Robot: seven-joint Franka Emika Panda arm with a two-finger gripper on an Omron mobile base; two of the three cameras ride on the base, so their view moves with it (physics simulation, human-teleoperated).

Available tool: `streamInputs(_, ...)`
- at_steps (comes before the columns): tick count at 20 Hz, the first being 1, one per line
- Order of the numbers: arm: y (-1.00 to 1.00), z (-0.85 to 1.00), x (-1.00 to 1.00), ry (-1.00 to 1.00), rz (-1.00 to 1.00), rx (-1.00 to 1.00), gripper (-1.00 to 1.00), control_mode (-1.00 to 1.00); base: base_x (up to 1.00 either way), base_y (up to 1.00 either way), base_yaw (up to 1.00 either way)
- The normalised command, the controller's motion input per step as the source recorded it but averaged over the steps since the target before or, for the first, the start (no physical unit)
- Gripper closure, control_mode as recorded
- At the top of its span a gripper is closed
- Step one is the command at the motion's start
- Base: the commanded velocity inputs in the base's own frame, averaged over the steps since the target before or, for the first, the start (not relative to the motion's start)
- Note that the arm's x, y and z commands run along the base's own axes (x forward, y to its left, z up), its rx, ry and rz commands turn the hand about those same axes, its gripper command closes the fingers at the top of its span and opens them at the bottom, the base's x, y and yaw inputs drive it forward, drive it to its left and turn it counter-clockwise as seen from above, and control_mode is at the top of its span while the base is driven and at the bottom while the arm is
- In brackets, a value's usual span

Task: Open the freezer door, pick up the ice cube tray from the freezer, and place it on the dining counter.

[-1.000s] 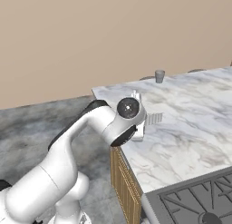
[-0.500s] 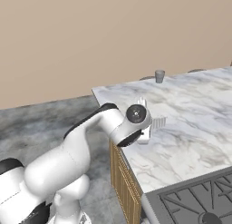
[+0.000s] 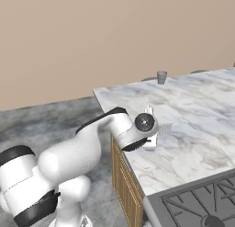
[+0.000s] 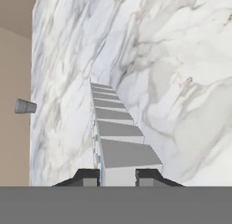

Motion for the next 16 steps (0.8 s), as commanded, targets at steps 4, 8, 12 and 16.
streamInputs(4, -0.12, -0.32, 0.22, 0.01, 0.00, 0.00, 1.00, -1.00, 0.00, 0.00, 0.00)
streamInputs(8, -0.12, -0.31, 0.24, 0.03, 0.00, 0.00, 1.00, -1.00, 0.00, 0.00, 0.00)
streamInputs(12, -0.13, -0.30, 0.22, 0.04, 0.00, 0.00, 1.00, -1.00, 0.00, 0.00, 0.00)
streamInputs(16, -0.17, -0.28, 0.20, 0.05, 0.00, 0.00, 1.00, -1.00, 0.00, 0.00, 0.00)
